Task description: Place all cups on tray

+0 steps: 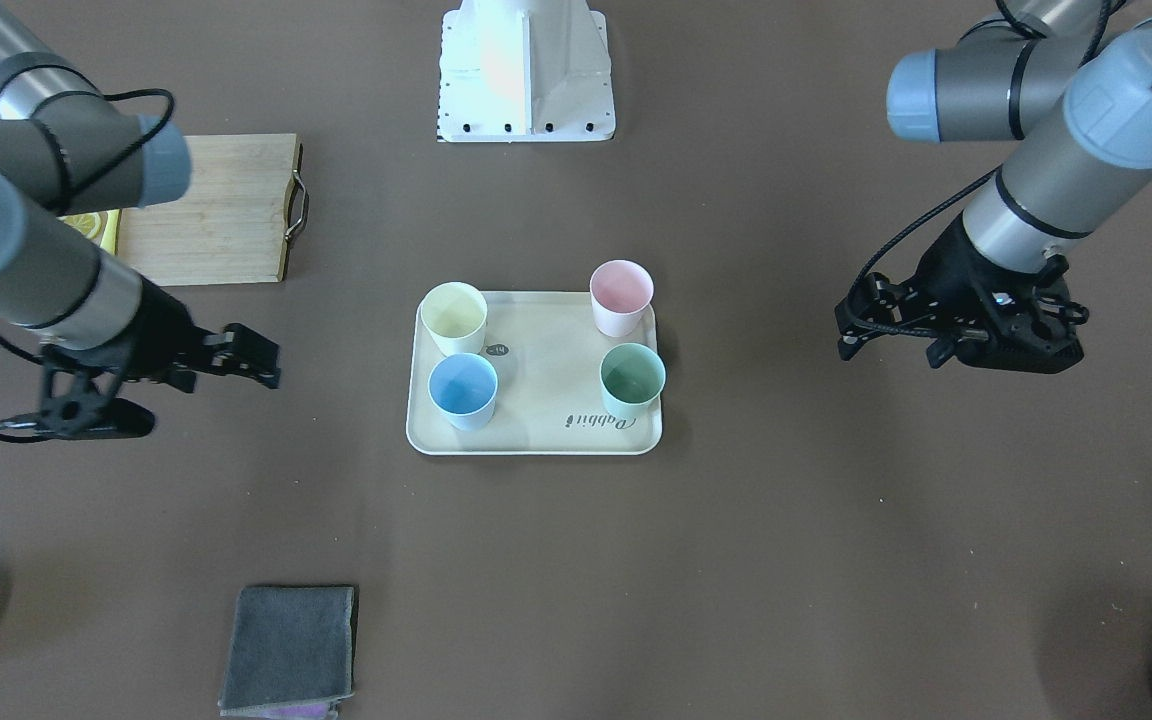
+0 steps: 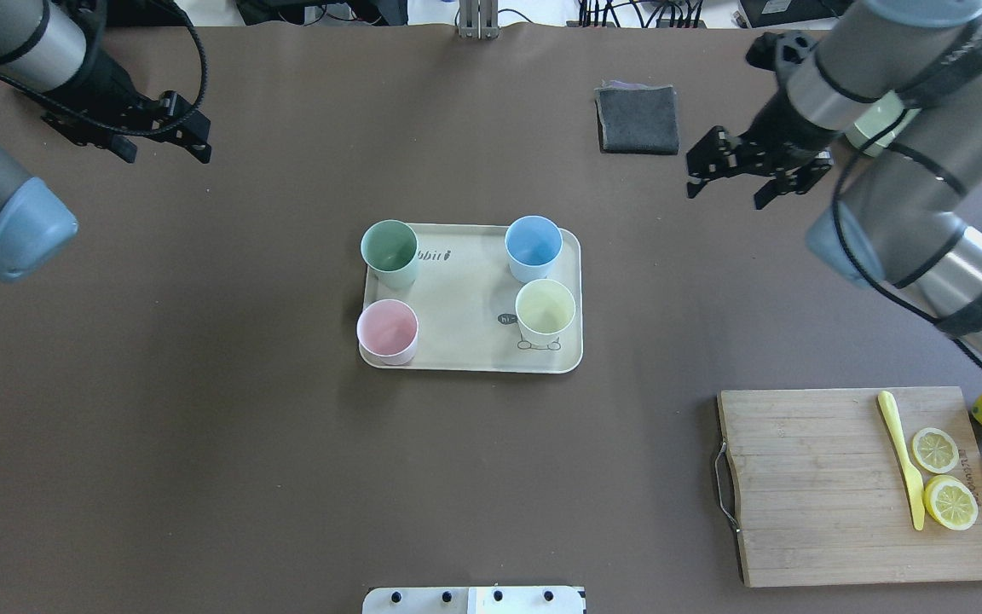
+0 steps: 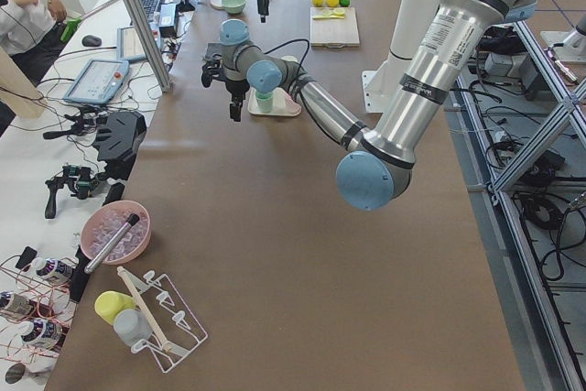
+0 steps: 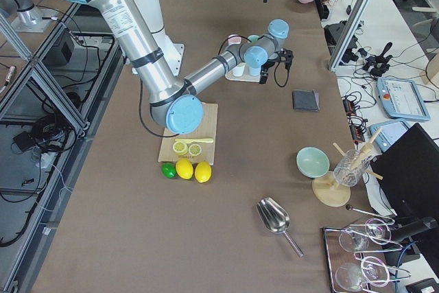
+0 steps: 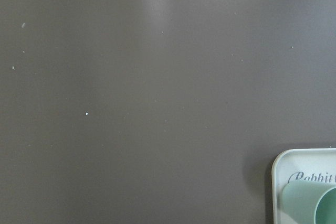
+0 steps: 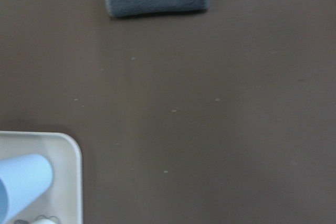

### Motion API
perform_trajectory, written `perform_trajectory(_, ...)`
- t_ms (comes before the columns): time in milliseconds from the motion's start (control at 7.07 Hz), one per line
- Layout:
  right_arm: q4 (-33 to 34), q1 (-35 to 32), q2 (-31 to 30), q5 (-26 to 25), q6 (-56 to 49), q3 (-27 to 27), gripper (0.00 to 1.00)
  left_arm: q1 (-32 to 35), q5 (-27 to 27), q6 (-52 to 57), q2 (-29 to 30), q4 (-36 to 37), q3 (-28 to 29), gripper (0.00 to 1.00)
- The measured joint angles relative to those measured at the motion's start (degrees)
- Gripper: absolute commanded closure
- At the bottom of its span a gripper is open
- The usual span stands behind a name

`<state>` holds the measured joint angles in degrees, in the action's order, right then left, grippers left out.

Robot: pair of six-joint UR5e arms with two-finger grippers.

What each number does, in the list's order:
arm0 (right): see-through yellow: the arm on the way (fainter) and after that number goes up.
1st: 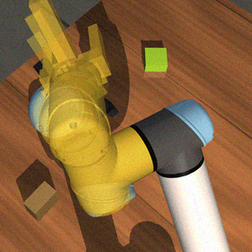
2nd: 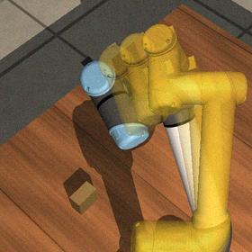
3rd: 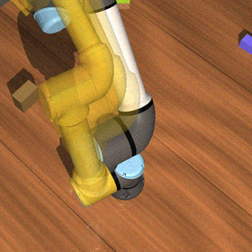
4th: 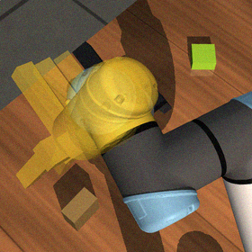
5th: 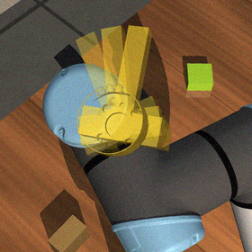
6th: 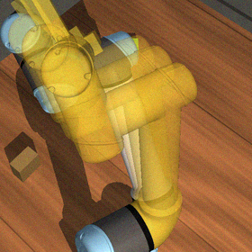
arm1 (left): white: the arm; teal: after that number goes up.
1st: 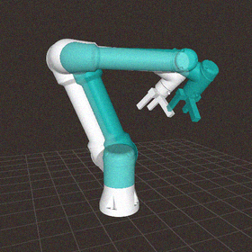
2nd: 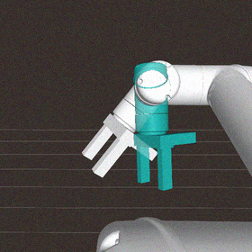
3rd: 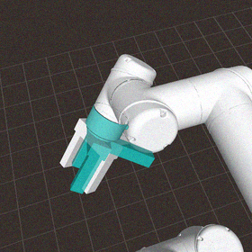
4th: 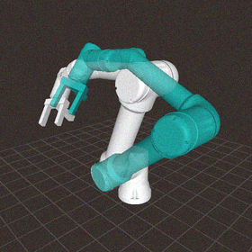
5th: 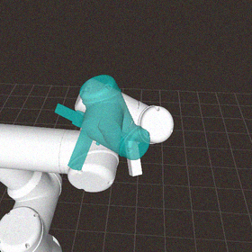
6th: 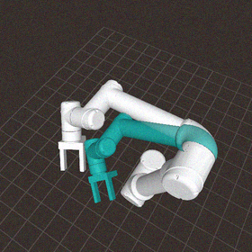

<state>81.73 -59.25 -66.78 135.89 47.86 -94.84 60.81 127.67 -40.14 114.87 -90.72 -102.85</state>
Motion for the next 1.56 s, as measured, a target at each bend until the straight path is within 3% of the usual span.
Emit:
perform_trajectory(283, 0.5, -9.7, -9.3, 1.4, -16.3, -2.1, 0.00, 7.2, 0.4, 15.7, -6.8, 3.8, -3.5, 0.02)
perform_trajectory(566, 5.0, -18.8, -15.6, 0.9, -35.1, -1.8, 0.00, 13.8, 1.2, 28.4, -14.0, 4.4, -4.2, 0.02)
perform_trajectory(849, 10.1, -25.8, -18.9, -0.2, -48.7, -1.5, 0.00, 16.9, 1.3, 32.9, -20.2, 4.2, -5.6, 0.02)
perform_trajectory(1132, 11.1, -28.9, -21.6, -2.0, -53.7, -1.5, 0.00, 17.5, 1.7, 33.3, -23.8, 2.8, -6.2, 0.02)
perform_trajectory(1557, 11.2, -29.6, -22.0, -4.4, -54.8, -1.2, 0.00, 21.7, 9.9, 32.9, -26.1, 2.9, -5.0, 0.02)
